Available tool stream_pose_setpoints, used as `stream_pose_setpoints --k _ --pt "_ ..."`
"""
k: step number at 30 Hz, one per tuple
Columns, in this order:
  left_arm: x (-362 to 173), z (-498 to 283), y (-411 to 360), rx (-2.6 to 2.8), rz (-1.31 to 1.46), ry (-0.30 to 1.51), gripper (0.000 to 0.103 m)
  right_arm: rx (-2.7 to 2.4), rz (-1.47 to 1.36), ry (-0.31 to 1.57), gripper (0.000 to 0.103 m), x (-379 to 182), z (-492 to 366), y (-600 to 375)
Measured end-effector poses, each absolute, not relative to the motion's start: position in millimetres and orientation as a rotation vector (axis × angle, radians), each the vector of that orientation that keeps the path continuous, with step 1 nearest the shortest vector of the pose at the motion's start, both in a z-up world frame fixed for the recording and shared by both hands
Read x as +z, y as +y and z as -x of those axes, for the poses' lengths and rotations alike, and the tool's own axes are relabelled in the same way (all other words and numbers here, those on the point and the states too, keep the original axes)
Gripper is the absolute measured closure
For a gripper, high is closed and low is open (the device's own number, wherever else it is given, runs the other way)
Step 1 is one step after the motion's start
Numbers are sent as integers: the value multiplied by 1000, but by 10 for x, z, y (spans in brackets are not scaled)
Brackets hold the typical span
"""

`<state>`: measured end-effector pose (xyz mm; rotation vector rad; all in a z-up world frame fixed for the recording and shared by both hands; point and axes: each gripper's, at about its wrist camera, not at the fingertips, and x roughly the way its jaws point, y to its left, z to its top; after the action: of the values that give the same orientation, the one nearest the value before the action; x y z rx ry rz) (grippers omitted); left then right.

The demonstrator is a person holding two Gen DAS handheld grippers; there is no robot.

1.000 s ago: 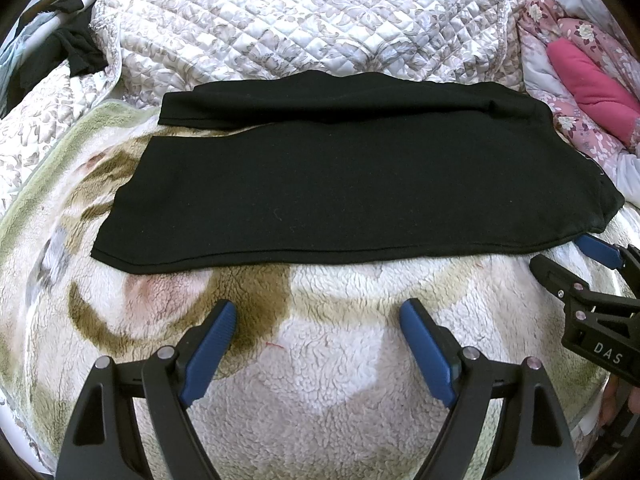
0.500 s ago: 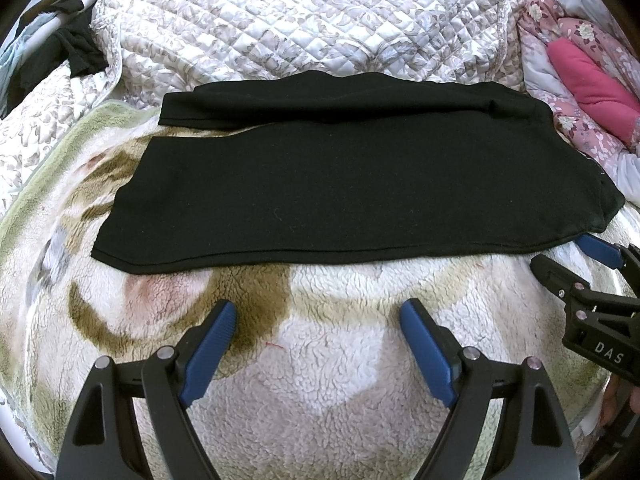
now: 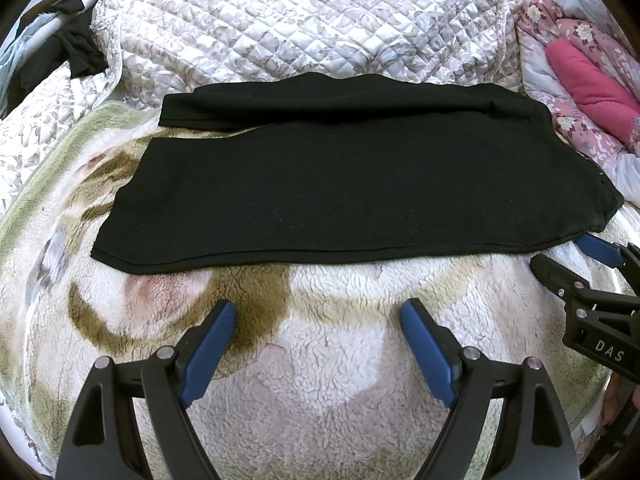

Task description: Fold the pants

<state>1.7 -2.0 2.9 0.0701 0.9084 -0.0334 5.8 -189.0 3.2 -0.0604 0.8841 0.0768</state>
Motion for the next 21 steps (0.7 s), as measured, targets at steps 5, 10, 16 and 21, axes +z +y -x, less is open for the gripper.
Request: stream_pose_setpoints --k 5,10,16,21 --pt "36 -15 -30 -33 -70 907 16 86 60 892 22 17 -63 -1880" --pt "33 -12 -25 -34 -70 905 16 100 57 885 22 37 -47 -1903" --pt "37 -15 -29 -35 -71 904 16 106 56 879 22 32 -51 -1913" --pt "42 -7 -29 -37 -73 899 16 105 57 895 22 36 -55 -1912"
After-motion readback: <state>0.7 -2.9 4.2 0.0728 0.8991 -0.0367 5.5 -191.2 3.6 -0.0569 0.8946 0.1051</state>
